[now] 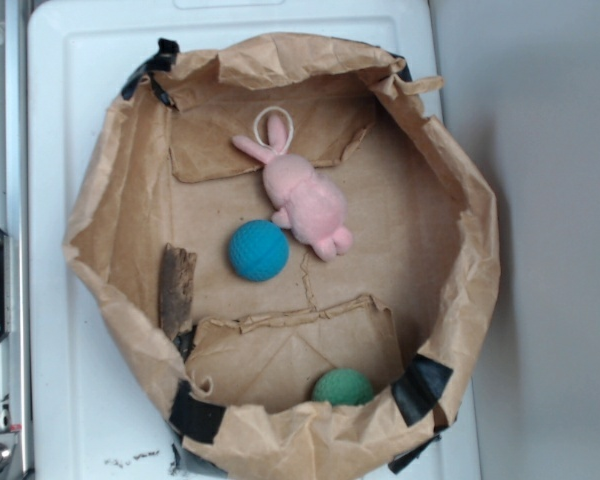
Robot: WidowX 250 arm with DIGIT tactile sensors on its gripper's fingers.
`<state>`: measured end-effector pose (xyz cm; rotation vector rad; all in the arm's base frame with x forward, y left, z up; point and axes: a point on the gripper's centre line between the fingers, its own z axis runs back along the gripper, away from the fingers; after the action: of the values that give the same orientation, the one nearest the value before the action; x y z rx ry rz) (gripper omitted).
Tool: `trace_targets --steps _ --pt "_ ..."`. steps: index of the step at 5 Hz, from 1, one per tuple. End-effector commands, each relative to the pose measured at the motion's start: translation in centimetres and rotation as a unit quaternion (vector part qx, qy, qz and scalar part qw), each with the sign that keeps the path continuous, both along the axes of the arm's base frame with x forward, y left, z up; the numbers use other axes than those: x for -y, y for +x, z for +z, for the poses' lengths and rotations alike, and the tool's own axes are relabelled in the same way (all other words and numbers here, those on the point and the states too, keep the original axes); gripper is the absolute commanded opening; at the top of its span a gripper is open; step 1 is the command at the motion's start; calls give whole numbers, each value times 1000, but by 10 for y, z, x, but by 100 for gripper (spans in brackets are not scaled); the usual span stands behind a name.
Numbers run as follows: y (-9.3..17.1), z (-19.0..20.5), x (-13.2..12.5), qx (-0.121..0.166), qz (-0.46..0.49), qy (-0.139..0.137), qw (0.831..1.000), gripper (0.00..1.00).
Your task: Grab the pink bunny.
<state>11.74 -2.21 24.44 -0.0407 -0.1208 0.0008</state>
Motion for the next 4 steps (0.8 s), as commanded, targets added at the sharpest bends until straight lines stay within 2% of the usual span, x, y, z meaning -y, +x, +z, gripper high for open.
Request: trace_targets --steps 1,2,3,4 --pt "0 0 0 0 0 0 1000 100" --pt "44 -6 10 4 -8 4 1000 100" --pt "94 -15 16 -4 -39 4 999 100" --pt "94 -15 16 -4 -39 4 999 100"
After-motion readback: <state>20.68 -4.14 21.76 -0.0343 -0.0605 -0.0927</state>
